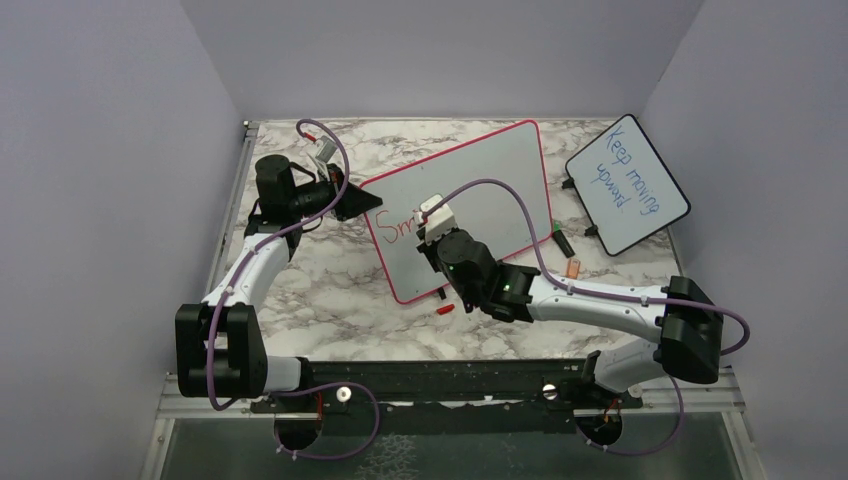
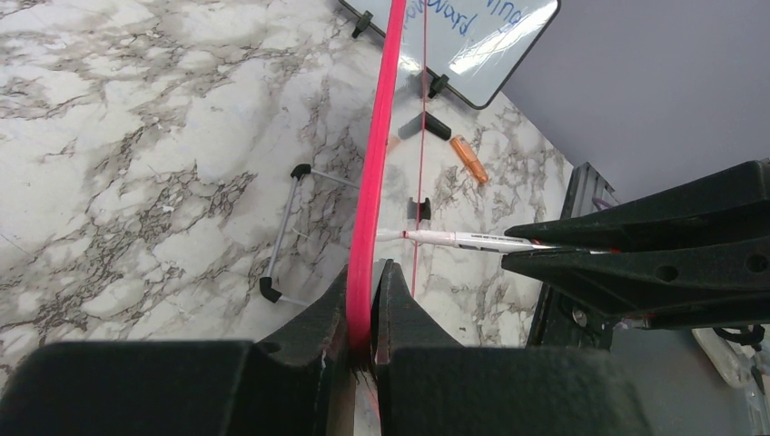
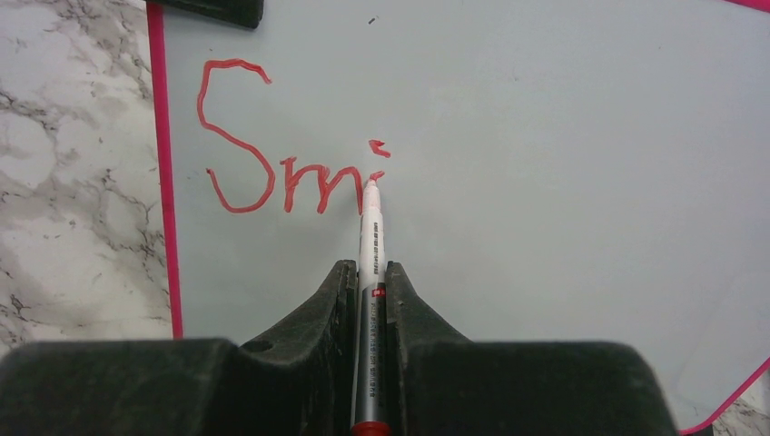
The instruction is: Write a sentence on the whiteboard
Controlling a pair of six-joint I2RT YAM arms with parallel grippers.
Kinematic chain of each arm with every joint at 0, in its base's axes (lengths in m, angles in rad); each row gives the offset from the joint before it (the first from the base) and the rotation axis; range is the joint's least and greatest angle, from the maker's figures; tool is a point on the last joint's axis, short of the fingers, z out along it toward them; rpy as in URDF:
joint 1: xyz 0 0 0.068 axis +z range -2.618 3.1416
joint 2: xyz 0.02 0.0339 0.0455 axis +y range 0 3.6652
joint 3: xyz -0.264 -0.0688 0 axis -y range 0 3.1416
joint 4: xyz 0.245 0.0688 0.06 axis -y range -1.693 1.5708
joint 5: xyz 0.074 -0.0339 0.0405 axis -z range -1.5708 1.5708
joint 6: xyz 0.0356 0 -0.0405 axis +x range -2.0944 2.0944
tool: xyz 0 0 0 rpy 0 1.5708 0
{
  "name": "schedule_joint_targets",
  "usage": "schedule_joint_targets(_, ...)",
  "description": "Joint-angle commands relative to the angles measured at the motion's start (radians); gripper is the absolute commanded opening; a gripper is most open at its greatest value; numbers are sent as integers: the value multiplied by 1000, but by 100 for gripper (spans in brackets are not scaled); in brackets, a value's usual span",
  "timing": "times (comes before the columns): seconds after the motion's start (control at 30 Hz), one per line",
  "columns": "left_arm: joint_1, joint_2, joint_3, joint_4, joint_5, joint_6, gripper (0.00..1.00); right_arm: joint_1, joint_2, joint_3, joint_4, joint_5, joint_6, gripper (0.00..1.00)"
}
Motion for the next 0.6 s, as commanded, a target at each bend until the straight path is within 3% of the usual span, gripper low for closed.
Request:
schedule_joint_targets(0.0,-19,25,-14,-70,-82,112,0,-3,8,-17,-76,-14,36,1)
schedule_joint_targets(0.57,-19,25,-16,-69,-83,111,0,-2,-22,-35,-116,-26,80,1)
